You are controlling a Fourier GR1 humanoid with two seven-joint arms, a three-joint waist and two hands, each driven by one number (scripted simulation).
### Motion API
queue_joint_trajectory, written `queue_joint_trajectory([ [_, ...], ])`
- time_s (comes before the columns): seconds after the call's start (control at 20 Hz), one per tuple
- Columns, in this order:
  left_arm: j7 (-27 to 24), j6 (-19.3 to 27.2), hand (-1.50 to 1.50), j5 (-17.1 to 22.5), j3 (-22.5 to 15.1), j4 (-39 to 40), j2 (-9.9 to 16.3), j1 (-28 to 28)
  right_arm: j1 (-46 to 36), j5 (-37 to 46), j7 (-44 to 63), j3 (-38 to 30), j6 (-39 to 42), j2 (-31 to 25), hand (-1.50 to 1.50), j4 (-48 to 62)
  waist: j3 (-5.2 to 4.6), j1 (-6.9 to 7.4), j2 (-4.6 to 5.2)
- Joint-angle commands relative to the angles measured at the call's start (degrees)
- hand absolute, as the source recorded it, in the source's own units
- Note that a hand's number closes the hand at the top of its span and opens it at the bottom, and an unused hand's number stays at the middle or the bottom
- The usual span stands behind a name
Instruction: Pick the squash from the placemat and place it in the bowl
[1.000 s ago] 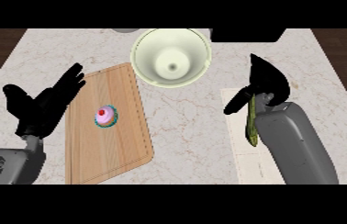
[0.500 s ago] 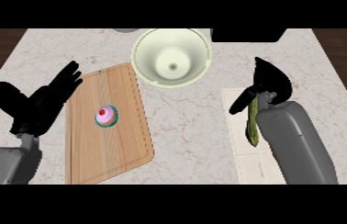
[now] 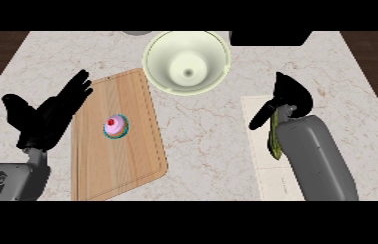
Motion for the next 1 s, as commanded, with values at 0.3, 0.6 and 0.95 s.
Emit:
queue_joint_trajectory([
  [0.3, 3.3, 0.6, 0.00, -2.1, 0.6, -0.9, -2.3, -2.5, 2.2, 2.3, 1.6, -2.6, -0.1, 0.6, -1.50, 5.5, 0.01, 0.01, 0.06],
  [0.6, 0.1, -5.9, 0.00, -0.2, 4.6, 0.1, -0.2, 1.3, 2.3, 2.5, -2.1, -5.4, -0.1, -1.1, -1.50, 8.5, 0.01, 0.14, 0.04],
  [0.95, 4.0, -1.0, 0.00, -5.4, 2.2, -2.0, -5.3, -1.6, 2.8, 5.7, -6.1, -5.3, -8.3, 2.6, -1.50, 17.5, 0.03, 0.18, 0.06],
])
